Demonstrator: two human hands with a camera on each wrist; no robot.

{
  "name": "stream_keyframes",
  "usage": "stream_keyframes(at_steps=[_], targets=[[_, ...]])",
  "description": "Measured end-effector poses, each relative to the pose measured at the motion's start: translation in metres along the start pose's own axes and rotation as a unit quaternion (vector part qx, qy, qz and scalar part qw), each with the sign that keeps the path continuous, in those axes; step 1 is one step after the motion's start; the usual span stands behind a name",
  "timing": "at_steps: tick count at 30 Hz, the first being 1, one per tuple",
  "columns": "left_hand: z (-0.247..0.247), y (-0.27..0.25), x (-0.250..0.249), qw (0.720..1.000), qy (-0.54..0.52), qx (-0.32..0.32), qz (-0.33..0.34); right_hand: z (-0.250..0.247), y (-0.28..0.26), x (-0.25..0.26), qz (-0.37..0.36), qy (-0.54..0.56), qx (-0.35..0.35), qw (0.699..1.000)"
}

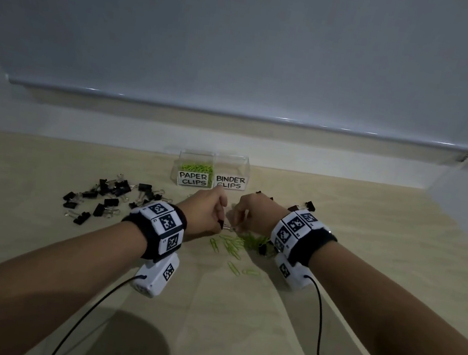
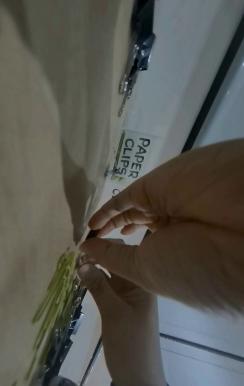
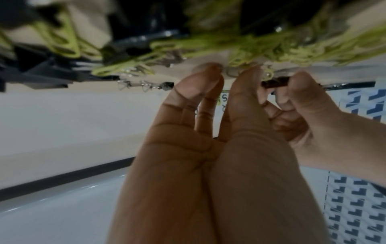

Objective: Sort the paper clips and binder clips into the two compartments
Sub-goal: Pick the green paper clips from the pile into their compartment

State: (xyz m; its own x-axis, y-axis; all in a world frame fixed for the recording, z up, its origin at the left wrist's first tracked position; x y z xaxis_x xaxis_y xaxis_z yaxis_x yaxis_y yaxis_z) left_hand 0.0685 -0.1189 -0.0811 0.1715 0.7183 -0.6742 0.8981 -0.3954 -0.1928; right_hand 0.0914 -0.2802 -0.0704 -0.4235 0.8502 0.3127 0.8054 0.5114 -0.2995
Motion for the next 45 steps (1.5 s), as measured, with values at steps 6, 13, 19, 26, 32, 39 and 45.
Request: stream_keyframes(at_steps=[6,13,19,26,32,39,45], targets=[[-0.016,-0.004,0.012,0.999,0.047,-0.011,-0.018,-0.006,-0.021,-0.016,0.009,0.012,0.016,1.0],[-0.021,-0.011,0.009,0.982,0.18,-0.051,-0.007,-0.013,-0.062,-0.035,0.012,0.057,-0.028,0.998],[0.023,0.004,-0.05,0.986,0.128,0.063,0.082,0.011,-0.069,-0.029,0.012,-0.015,-0.018,1.0],[0.029,0.016,-0.048,0.982,0.164,0.079,0.042,0.006,-0.076,-0.031,0.012,0.029,0.009,0.999],[0.034,0.017,-0.052,0.981,0.179,0.045,0.051,-0.029,-0.097,-0.084,0.133,0.013,-0.034,0.99],[0.062,0.033,-0.085,0.976,0.187,0.066,0.095,-0.025,-0.102,-0.091,0.151,0.009,-0.025,0.988],[0.066,0.041,-0.086,0.968,0.233,0.066,0.069,-0.011,-0.1,-0.059,0.053,-0.023,0.005,0.998]])
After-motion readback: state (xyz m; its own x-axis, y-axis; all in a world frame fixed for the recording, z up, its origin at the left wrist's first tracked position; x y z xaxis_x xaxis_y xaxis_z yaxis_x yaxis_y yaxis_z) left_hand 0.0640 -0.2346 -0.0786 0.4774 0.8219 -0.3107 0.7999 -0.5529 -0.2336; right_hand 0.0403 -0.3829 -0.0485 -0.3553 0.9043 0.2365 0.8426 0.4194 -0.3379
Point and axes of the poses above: each hand's wrist, its own y-axis towards the middle knuckle, its own z-axis out of the palm, x = y × z, the point moved 1 cm from there along y, towards the middle knuckle, and after that the axes turned 6 degrees about x, right-handed, at the moved point
